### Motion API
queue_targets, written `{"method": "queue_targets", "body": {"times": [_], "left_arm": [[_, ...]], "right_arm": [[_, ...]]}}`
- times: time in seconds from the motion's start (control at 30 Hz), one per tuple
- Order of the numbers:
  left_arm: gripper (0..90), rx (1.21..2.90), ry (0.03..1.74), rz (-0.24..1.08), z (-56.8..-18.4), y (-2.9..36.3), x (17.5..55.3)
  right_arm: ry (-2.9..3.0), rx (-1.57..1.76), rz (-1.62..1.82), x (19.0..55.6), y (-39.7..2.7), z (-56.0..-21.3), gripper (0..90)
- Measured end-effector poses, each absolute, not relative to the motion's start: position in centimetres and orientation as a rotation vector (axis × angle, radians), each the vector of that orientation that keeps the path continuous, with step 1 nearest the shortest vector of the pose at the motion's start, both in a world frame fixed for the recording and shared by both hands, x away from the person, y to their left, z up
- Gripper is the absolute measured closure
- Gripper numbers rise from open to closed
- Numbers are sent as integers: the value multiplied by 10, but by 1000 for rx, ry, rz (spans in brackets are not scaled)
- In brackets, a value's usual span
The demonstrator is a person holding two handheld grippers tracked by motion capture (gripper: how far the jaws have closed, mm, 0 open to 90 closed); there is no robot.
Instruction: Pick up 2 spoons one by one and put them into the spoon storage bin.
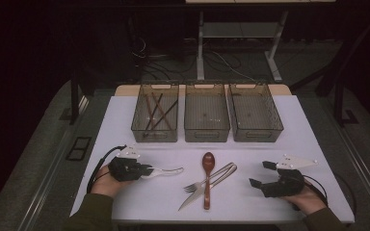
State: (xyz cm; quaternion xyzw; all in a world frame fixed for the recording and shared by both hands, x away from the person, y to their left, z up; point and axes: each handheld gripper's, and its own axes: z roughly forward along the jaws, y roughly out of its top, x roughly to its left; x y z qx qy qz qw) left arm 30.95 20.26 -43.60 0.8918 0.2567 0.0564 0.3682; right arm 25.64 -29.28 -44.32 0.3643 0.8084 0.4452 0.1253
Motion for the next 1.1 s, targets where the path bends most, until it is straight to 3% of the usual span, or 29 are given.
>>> {"method": "queue_targets", "body": {"times": [0.47,0.8,1.1], "left_arm": [[807,2194,683,149,-426,203,308],[807,2132,661,226,-414,184,306],[807,2084,646,212,-407,169,313]], "right_arm": [[2346,1080,1285,256,-287,-442,115],[2369,1069,1285,257,-287,-445,115],[2362,1070,1293,257,-288,-444,115]]}}
